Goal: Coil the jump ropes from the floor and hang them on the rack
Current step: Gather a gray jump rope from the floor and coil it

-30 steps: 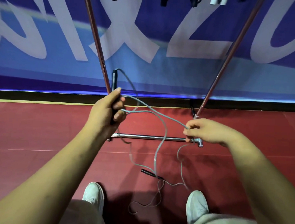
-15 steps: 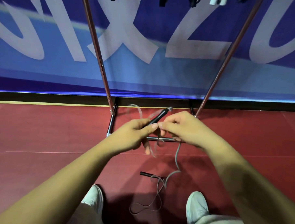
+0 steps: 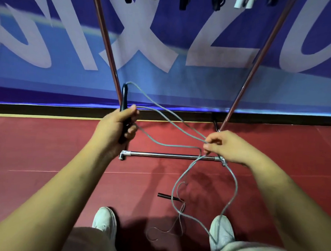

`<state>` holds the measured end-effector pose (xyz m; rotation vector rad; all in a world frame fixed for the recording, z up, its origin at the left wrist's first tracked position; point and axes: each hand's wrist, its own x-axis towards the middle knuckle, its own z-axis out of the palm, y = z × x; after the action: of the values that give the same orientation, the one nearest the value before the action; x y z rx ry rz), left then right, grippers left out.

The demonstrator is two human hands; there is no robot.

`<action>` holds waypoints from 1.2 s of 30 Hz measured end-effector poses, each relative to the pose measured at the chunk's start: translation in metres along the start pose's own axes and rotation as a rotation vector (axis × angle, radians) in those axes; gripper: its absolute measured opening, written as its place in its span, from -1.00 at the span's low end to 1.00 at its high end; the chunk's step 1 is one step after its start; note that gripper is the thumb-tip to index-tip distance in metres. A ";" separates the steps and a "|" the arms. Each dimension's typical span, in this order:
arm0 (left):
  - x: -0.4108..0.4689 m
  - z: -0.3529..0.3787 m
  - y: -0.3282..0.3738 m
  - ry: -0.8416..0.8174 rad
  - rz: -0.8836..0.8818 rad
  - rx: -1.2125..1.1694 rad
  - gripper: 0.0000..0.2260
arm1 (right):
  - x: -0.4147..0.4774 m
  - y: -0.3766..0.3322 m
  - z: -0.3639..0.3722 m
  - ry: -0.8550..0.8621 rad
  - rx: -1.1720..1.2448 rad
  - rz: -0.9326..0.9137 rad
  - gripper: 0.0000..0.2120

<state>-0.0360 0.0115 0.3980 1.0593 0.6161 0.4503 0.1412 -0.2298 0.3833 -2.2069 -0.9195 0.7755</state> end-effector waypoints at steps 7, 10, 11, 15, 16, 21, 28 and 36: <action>-0.017 0.015 -0.020 -0.154 0.075 0.626 -0.87 | -0.010 -0.054 0.024 -0.007 0.041 -0.227 -0.90; -0.029 0.031 -0.025 -0.469 -0.030 0.675 -0.85 | -0.010 -0.065 0.034 -0.039 0.162 -0.288 -0.88; -0.029 0.033 -0.025 -0.514 -0.072 0.652 -0.84 | -0.009 -0.064 0.032 -0.042 0.194 -0.279 -0.86; -0.022 0.026 -0.018 -0.460 -0.086 0.372 -0.79 | -0.006 -0.044 0.024 -0.226 0.144 -0.177 -0.79; -0.019 0.024 -0.014 -0.428 -0.080 0.209 -0.78 | -0.006 -0.035 0.023 -0.305 0.084 -0.134 -0.78; -0.003 0.006 0.009 -0.149 -0.044 -0.192 -0.81 | 0.002 0.012 0.014 -0.365 -0.169 0.054 -0.77; -0.005 -0.002 -0.008 0.152 0.143 0.687 -0.93 | -0.003 -0.028 0.015 -0.056 -0.019 -0.126 -0.83; -0.025 0.030 -0.022 -0.476 -0.141 0.603 -0.88 | -0.002 -0.050 0.028 -0.088 0.165 -0.233 -0.84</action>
<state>-0.0338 -0.0331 0.3953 1.6181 0.3967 -0.1334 0.1001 -0.1939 0.4019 -1.8962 -1.0921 0.8116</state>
